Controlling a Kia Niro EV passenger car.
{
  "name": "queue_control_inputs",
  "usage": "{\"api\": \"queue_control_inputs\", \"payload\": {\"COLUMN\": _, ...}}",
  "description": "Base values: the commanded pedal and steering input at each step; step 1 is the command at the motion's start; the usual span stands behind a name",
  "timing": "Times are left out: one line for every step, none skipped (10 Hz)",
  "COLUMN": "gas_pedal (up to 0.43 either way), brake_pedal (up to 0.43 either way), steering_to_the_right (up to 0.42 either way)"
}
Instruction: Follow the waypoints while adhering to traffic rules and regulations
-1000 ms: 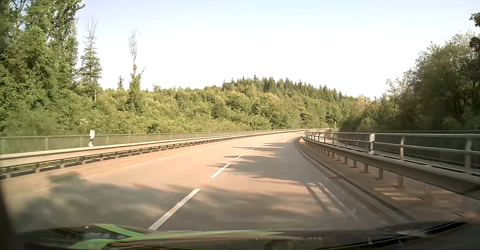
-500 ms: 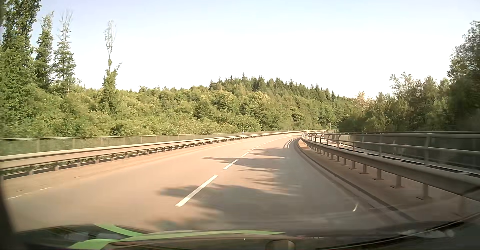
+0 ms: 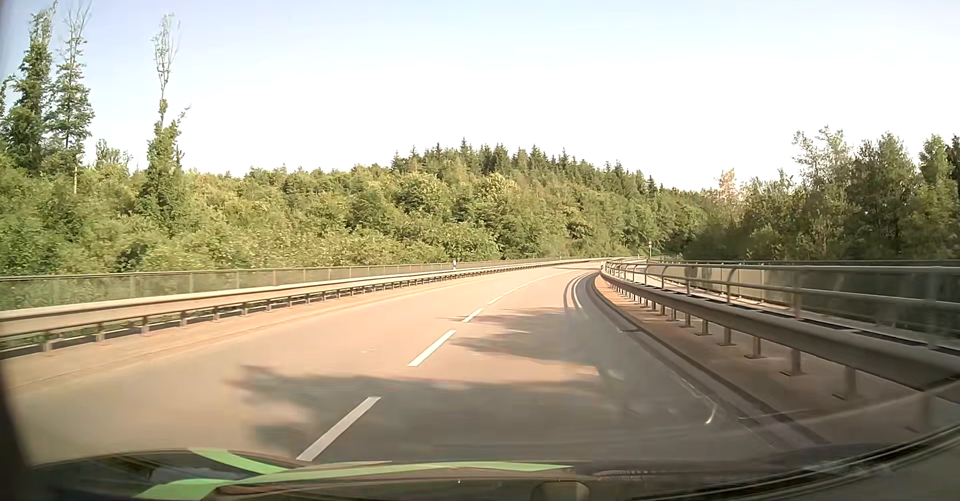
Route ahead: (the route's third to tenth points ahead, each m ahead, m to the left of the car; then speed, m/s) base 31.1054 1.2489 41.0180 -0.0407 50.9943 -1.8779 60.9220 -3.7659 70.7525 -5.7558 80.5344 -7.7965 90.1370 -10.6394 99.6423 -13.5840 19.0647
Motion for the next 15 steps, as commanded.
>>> {"api": "queue_control_inputs", "payload": {"gas_pedal": 0.177, "brake_pedal": 0.0, "steering_to_the_right": 0.02}}
{"api": "queue_control_inputs", "payload": {"gas_pedal": 0.177, "brake_pedal": 0.0, "steering_to_the_right": 0.02}}
{"api": "queue_control_inputs", "payload": {"gas_pedal": 0.177, "brake_pedal": 0.0, "steering_to_the_right": 0.02}}
{"api": "queue_control_inputs", "payload": {"gas_pedal": 0.177, "brake_pedal": 0.0, "steering_to_the_right": 0.02}}
{"api": "queue_control_inputs", "payload": {"gas_pedal": 0.169, "brake_pedal": 0.0, "steering_to_the_right": 0.02}}
{"api": "queue_control_inputs", "payload": {"gas_pedal": 0.169, "brake_pedal": 0.0, "steering_to_the_right": 0.02}}
{"api": "queue_control_inputs", "payload": {"gas_pedal": 0.169, "brake_pedal": 0.0, "steering_to_the_right": 0.02}}
{"api": "queue_control_inputs", "payload": {"gas_pedal": 0.169, "brake_pedal": 0.0, "steering_to_the_right": 0.02}}
{"api": "queue_control_inputs", "payload": {"gas_pedal": 0.169, "brake_pedal": 0.0, "steering_to_the_right": 0.02}}
{"api": "queue_control_inputs", "payload": {"gas_pedal": 0.169, "brake_pedal": 0.0, "steering_to_the_right": 0.02}}
{"api": "queue_control_inputs", "payload": {"gas_pedal": 0.169, "brake_pedal": 0.0, "steering_to_the_right": 0.019}}
{"api": "queue_control_inputs", "payload": {"gas_pedal": 0.169, "brake_pedal": 0.0, "steering_to_the_right": 0.019}}
{"api": "queue_control_inputs", "payload": {"gas_pedal": 0.169, "brake_pedal": 0.0, "steering_to_the_right": 0.019}}
{"api": "queue_control_inputs", "payload": {"gas_pedal": 0.169, "brake_pedal": 0.0, "steering_to_the_right": 0.019}}
{"api": "queue_control_inputs", "payload": {"gas_pedal": 0.169, "brake_pedal": 0.0, "steering_to_the_right": 0.019}}
